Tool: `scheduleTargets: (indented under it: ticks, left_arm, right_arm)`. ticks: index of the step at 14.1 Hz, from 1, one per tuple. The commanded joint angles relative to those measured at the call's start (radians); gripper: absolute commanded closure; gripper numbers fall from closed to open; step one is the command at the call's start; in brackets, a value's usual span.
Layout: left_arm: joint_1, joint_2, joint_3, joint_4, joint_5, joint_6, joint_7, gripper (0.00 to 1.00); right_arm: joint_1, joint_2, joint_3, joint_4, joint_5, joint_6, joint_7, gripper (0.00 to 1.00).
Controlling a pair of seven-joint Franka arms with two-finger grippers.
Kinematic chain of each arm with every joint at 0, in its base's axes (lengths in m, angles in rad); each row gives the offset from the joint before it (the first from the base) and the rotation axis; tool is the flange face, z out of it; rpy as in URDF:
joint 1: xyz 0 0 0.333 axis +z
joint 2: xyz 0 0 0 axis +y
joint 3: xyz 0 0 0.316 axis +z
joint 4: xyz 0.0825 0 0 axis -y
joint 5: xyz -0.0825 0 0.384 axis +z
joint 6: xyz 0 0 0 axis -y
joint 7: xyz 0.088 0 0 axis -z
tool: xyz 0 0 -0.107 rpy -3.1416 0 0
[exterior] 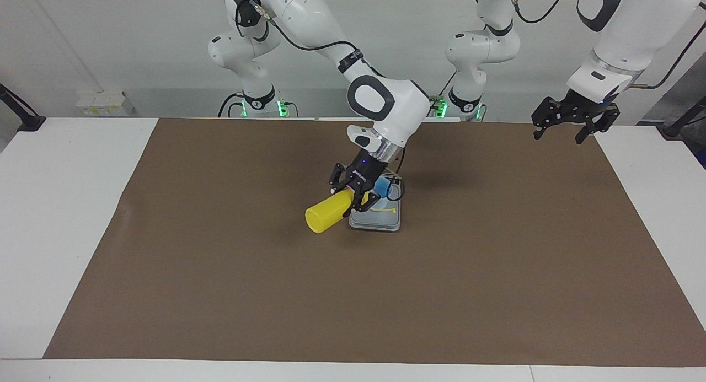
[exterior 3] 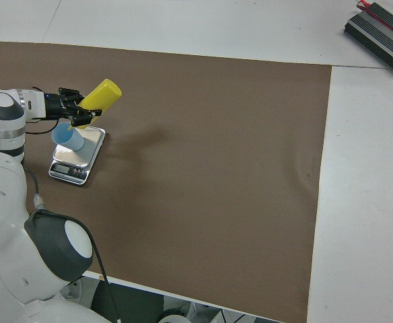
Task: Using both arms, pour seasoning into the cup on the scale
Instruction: 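Tilt the yellow bottle over the blue cup with the right gripper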
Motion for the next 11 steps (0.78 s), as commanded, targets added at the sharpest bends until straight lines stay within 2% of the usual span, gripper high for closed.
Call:
scheduleTargets:
  ticks: [1,6,11]
  left_arm:
    - [0.016,-0.012,-0.008,0.000,0.008,-0.012,0.017,0.00]
    - [0.016,-0.012,-0.008,0.000,0.008,-0.013,0.017,0.00]
    - [0.018,-0.013,-0.008,0.000,0.006,-0.012,0.017,0.00]
  right_arm:
    - [0.004,0.006,0.004,0.022,-0.033,-0.023,0.020,1.00]
    - [0.000,-0.008,0.007,0.016,0.014,-0.023,0.039,1.00]
    - [-0.089,-0.127,0.005,-0.006,0.272,0.011,0.067,1.00]
